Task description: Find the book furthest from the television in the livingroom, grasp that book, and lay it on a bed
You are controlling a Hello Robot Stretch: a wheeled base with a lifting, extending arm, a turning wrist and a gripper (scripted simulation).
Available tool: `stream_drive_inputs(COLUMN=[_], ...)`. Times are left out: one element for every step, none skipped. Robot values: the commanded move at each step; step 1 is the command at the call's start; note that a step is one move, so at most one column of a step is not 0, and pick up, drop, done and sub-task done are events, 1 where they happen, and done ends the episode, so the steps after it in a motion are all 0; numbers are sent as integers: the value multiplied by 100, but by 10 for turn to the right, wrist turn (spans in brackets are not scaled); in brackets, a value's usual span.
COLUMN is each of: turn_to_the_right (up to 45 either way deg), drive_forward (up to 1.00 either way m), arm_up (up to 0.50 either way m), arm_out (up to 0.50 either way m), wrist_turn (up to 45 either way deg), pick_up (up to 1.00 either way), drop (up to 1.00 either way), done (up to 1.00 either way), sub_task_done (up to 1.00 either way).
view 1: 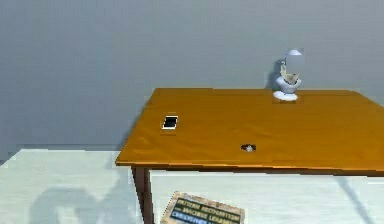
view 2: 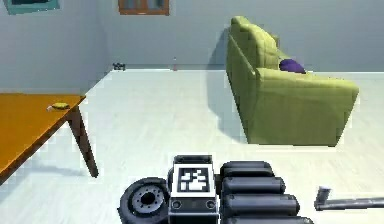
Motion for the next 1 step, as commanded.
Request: stream_drive_inputs(turn_to_the_right=[-450], drive_forward=[0], arm_up=[0], arm_out=[0], wrist_turn=[0], pick_up=[0], drop=[0], done=[0], sub_task_done=[0])
